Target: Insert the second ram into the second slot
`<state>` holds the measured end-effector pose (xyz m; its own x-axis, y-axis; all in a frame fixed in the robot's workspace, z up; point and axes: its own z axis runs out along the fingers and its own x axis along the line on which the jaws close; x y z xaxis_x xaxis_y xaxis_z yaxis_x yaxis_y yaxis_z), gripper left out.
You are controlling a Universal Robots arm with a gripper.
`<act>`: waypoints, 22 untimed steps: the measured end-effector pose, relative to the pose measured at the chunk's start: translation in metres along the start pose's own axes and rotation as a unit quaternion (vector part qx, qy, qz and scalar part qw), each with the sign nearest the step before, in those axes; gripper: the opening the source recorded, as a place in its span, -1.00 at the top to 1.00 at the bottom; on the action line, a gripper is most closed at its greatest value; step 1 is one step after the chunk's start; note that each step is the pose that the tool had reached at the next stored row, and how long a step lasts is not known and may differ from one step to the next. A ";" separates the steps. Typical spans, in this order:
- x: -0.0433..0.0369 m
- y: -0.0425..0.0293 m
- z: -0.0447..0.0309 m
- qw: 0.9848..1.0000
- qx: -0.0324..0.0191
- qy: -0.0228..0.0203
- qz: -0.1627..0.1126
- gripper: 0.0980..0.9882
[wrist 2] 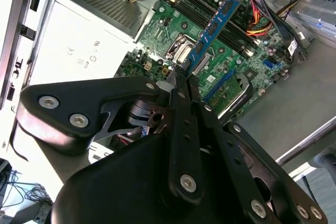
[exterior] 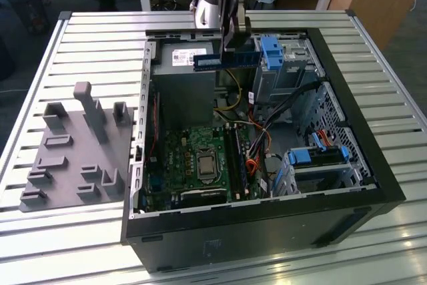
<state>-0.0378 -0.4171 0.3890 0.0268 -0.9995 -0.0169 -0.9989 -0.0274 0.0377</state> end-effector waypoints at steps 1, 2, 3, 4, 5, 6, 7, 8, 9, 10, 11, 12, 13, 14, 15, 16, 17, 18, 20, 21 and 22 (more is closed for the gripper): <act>0.0005 0.0000 0.0000 1.000 0.000 0.000 0.000 0.91; 0.0010 0.0000 0.0000 1.000 0.000 0.000 0.000 0.91; 0.0016 0.0000 0.0000 1.000 0.000 0.000 0.000 0.91; 0.0022 0.0000 0.0000 1.000 0.000 0.000 0.000 0.91; 0.0028 0.0001 0.0000 1.000 0.000 0.000 0.000 0.91; 0.0036 0.0001 0.0000 1.000 0.000 0.000 0.000 0.91; 0.0044 0.0001 0.0000 1.000 0.000 0.000 0.000 0.91; 0.0051 0.0001 0.0000 1.000 0.000 0.000 0.000 0.91; 0.0057 0.0002 -0.0001 1.000 0.000 0.001 0.000 0.91; 0.0063 0.0002 -0.0001 1.000 0.000 0.001 0.000 0.91; 0.0068 0.0002 0.0000 1.000 0.000 0.001 0.000 0.91; 0.0073 0.0002 -0.0001 1.000 0.000 0.001 0.000 0.91; 0.0077 0.0002 -0.0001 1.000 0.000 0.001 0.000 0.91; 0.0081 0.0002 0.0000 1.000 0.000 0.001 0.000 0.91; 0.0085 0.0002 -0.0001 1.000 0.000 0.001 0.000 0.91; 0.0089 0.0003 -0.0001 1.000 0.000 0.001 0.000 0.91; 0.0093 0.0003 -0.0001 1.000 0.000 0.001 0.000 0.91; 0.0097 0.0003 -0.0001 1.000 0.000 0.001 0.000 0.91; 0.0105 0.0003 -0.0001 1.000 0.000 0.001 0.000 0.91; 0.0109 0.0003 -0.0001 1.000 0.000 0.001 0.000 0.91; 0.0113 0.0003 -0.0001 1.000 0.000 0.001 0.000 0.91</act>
<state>-0.0378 -0.4284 0.3889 0.0268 -0.9995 -0.0149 -0.9989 -0.0274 0.0378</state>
